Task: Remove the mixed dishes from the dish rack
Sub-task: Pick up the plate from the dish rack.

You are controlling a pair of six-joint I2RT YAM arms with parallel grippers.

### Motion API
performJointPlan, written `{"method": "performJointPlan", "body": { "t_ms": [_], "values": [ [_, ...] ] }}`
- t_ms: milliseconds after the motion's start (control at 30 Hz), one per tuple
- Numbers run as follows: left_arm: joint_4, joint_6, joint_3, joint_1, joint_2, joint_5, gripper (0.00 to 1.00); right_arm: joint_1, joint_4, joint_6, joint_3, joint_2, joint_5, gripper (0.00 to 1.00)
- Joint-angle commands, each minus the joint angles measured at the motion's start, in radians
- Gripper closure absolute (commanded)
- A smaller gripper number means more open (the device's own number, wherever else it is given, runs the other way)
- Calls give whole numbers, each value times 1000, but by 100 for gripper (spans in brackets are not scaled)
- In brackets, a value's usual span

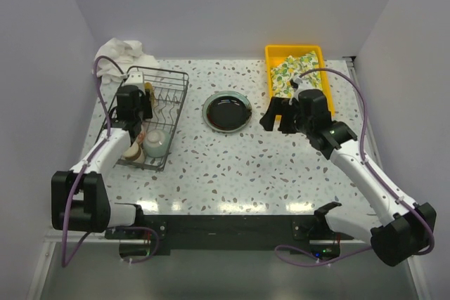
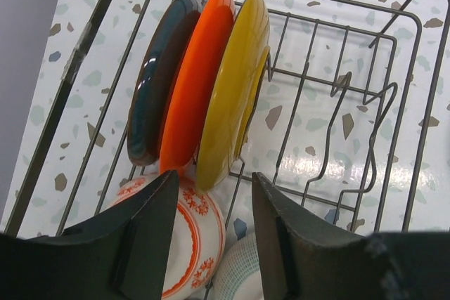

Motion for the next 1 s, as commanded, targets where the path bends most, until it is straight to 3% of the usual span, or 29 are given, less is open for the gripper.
{"method": "performJointPlan", "body": {
  "t_ms": [0, 400, 700, 967],
  "values": [
    [133, 40, 3, 22, 31, 82, 51, 0, -11, -33, -30, -45, -8, 11],
    [118, 139, 51, 59, 114, 180, 60, -1, -36, -63, -25, -48, -13, 11],
    [11, 221, 141, 165, 175, 491, 61, -1, -80, -86, 25, -15, -48, 11],
    [-66, 262, 227, 221, 236, 628, 69, 0, -97, -86, 68, 10, -66, 11]
  ]
}}
